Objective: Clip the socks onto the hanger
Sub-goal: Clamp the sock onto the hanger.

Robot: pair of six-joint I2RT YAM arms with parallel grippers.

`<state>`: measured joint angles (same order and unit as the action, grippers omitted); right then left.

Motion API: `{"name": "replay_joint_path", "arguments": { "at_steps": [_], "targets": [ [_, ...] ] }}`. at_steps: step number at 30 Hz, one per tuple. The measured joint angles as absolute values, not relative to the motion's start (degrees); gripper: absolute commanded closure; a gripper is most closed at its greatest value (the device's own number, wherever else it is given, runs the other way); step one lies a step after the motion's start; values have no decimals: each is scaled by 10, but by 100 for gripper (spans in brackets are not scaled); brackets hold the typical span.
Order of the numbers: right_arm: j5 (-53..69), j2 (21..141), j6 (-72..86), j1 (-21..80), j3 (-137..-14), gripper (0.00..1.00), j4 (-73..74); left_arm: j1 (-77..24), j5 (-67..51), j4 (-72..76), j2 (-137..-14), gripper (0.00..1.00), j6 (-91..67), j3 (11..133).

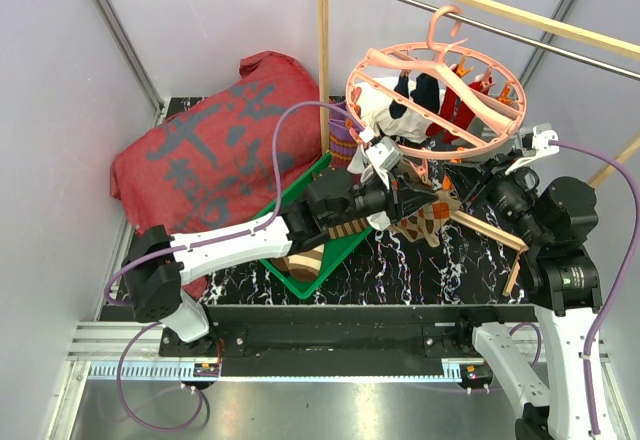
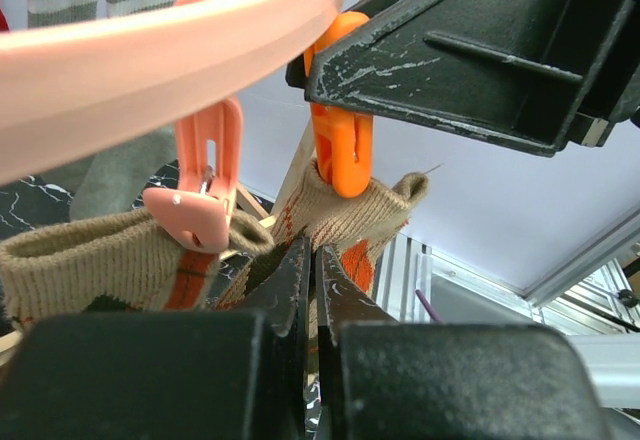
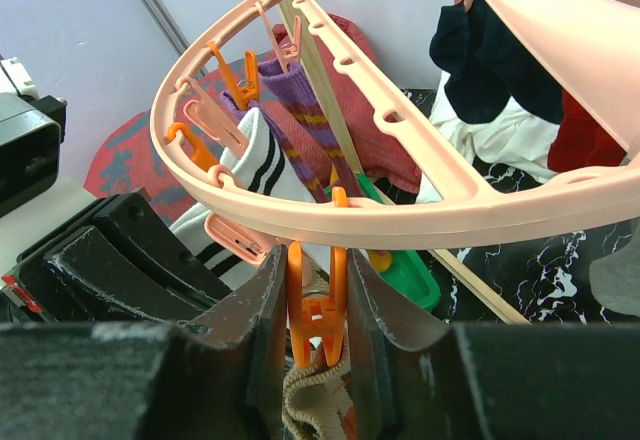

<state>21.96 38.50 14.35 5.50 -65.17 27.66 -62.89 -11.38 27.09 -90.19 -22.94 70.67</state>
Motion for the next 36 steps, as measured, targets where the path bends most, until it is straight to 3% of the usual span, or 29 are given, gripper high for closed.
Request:
{"name": "replay_joint_path", "arguments": {
  "at_steps": [36],
  "targets": [
    [185, 378, 141, 55, -647, 100, 277, -625, -99, 267, -919, 100, -254, 707]
  ]
}}
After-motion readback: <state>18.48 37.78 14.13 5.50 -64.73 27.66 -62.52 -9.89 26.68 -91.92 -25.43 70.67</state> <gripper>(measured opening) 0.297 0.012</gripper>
